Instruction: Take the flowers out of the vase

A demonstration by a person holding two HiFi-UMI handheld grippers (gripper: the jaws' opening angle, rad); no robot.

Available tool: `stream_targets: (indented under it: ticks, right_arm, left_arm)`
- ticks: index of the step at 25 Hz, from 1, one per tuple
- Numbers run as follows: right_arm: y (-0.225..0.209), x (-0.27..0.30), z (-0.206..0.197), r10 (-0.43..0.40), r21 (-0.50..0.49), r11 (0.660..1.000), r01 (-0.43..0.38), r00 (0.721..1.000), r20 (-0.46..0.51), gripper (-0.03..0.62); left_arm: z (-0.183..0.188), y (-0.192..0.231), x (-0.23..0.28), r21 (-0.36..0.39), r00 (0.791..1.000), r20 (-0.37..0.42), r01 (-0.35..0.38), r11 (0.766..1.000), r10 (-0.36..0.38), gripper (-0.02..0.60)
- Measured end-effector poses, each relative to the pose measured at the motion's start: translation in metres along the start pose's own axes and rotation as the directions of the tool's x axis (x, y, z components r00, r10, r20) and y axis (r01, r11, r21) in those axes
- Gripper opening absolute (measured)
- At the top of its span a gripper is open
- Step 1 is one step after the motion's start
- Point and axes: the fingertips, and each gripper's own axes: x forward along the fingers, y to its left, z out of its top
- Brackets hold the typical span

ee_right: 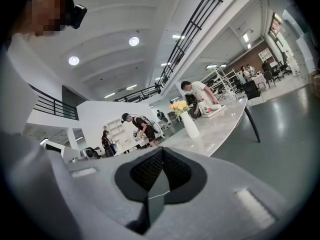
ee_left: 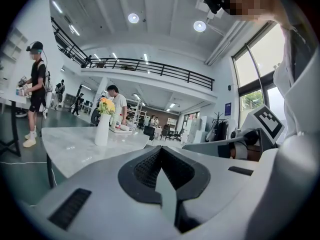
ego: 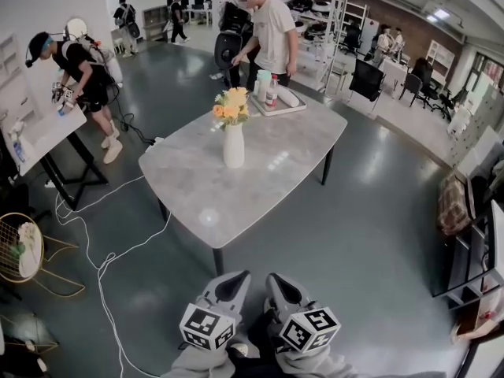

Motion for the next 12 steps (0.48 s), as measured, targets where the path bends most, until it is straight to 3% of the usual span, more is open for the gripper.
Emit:
stream_targets:
  ticks: [12]
  right_arm:
    - [-0.058, 0.072, 0.043, 0.048, -0.007, 0.999, -0.048, 0.998, -0.035, -0.002]
  left_arm:
    - [0.019, 0.049, 0.076, -0.026, 0.998, 0.003, -0.068, 0.997, 0.068, 0.002]
